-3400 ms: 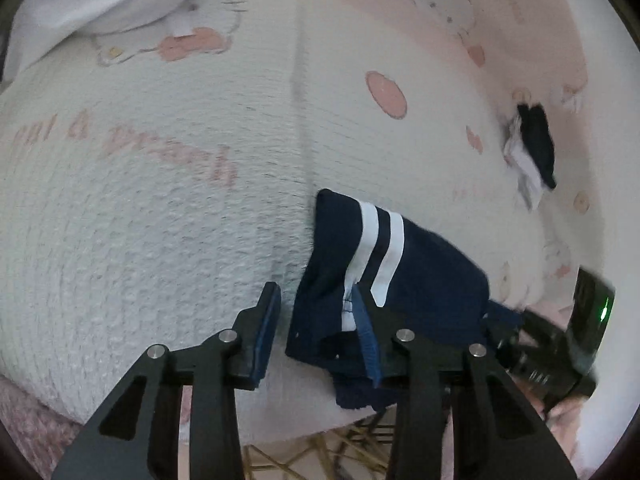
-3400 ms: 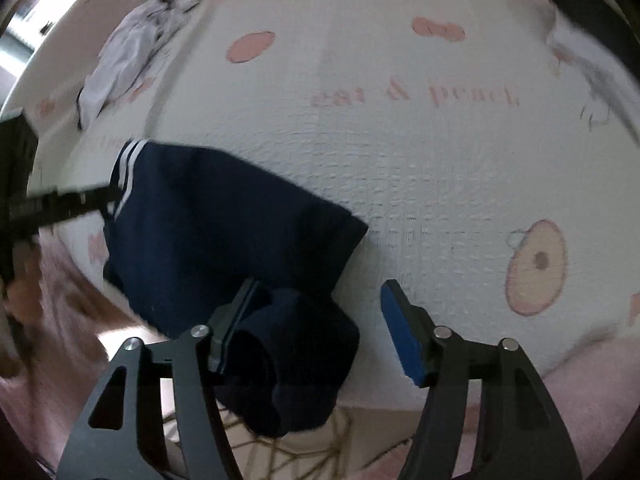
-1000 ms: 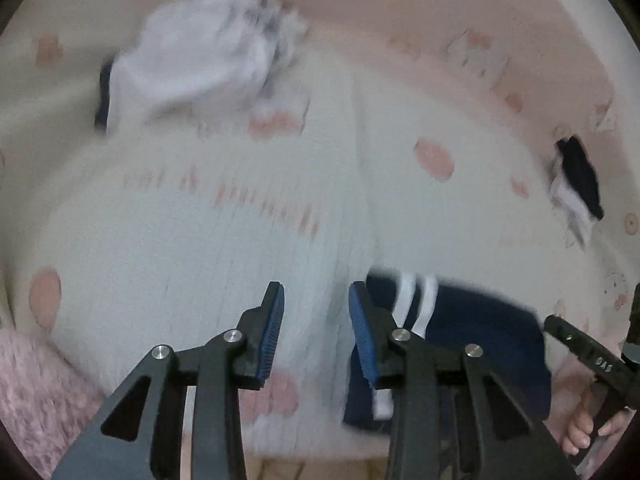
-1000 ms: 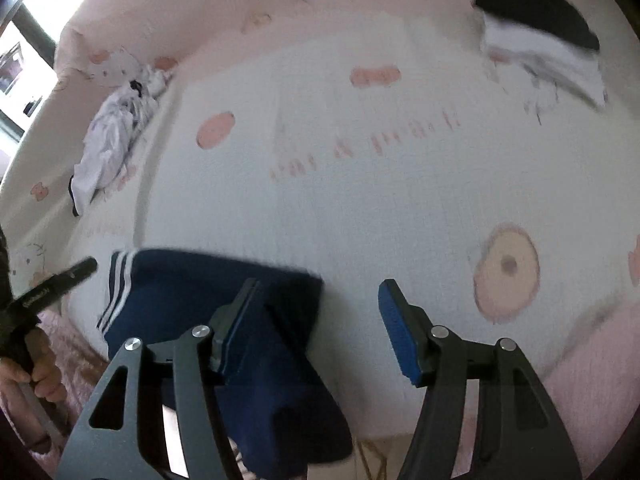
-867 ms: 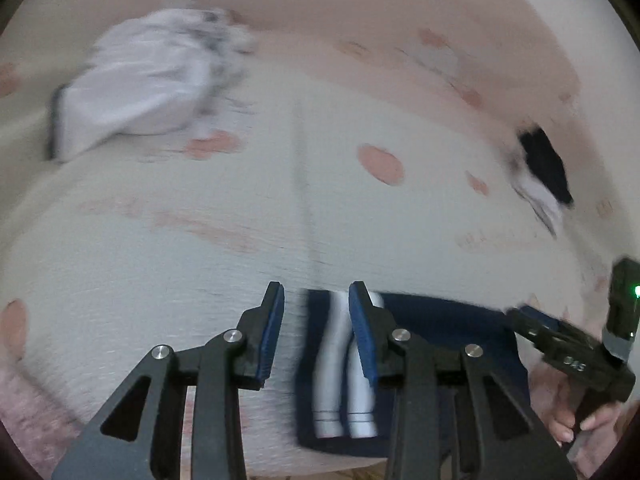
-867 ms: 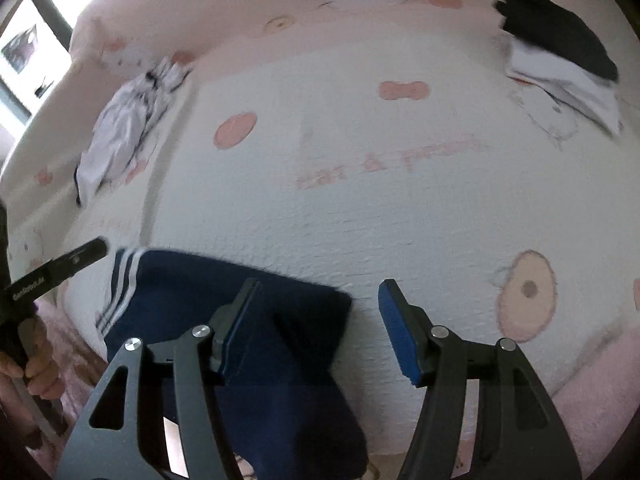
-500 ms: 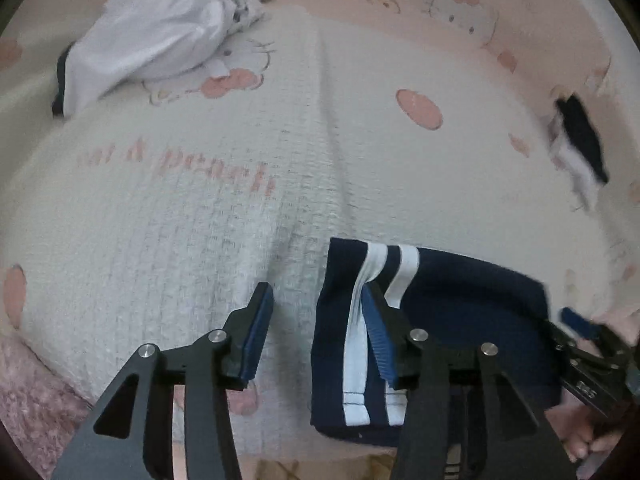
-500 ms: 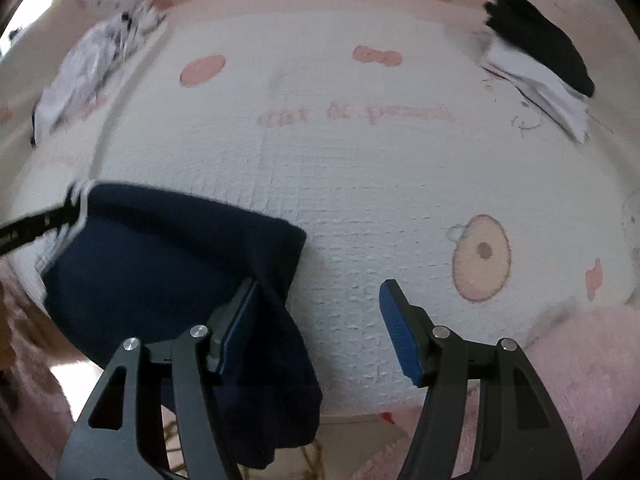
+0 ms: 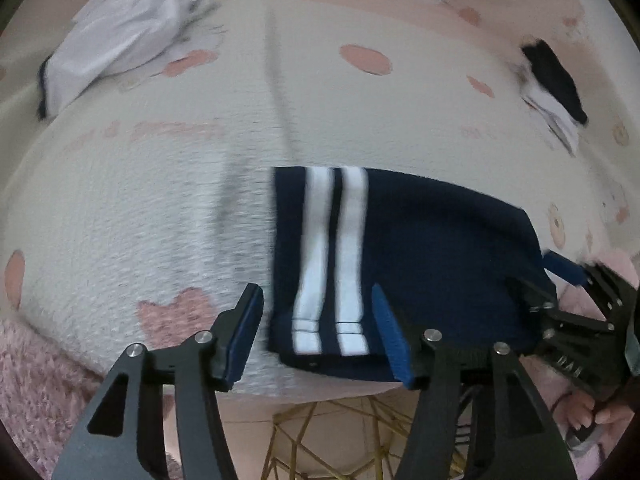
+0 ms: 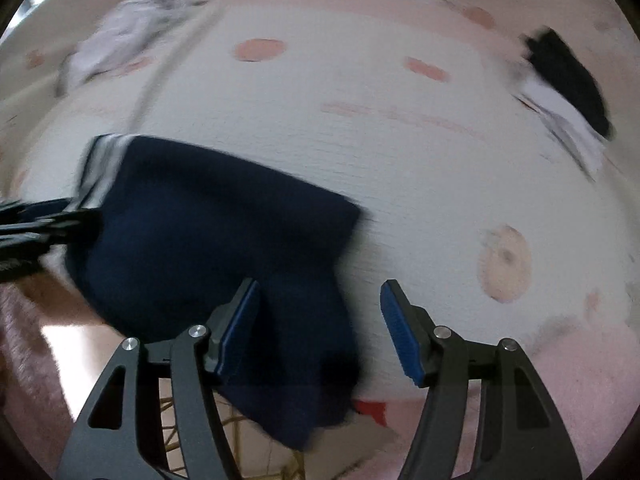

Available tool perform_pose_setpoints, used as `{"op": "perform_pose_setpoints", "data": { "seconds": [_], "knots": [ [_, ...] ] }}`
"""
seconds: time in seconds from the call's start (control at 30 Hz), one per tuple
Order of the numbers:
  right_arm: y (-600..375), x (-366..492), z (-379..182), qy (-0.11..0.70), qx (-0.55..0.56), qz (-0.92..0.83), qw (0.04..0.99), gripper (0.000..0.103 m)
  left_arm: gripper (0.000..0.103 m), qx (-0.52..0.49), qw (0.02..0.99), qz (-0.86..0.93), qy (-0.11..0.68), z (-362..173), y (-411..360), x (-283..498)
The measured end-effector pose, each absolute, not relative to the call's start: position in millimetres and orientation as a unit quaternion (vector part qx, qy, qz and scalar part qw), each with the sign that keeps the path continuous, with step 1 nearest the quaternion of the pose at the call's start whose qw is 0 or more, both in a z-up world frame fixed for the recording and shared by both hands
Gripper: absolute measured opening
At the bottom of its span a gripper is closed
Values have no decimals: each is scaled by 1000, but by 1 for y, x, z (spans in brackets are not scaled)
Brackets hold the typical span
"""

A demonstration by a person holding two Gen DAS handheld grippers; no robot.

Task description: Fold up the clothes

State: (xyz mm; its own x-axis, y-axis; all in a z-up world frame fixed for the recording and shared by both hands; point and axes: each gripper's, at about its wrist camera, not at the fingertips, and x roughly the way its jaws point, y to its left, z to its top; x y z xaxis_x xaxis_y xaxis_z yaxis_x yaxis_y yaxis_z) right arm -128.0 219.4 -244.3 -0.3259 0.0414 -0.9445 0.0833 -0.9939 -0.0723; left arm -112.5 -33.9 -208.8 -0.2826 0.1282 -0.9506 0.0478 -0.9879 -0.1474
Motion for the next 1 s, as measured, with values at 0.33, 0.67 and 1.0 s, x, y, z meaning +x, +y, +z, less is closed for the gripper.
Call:
{"op": "perform_pose_setpoints", "data": {
  "seconds": [0.33, 0.67, 1.0],
  "knots": [
    [255, -127, -234, -94, 580, -808, 47, 64, 56, -584, 75, 764, -264, -202, -76, -91],
    [249, -122, -259, -42, 634, -772, 30, 68, 60, -624, 31, 756, -196, -221, -60, -95],
    [279, -118, -250, -105, 617, -779, 25, 72, 59, -597, 31, 756, -266, -212, -89, -81]
  ]
}}
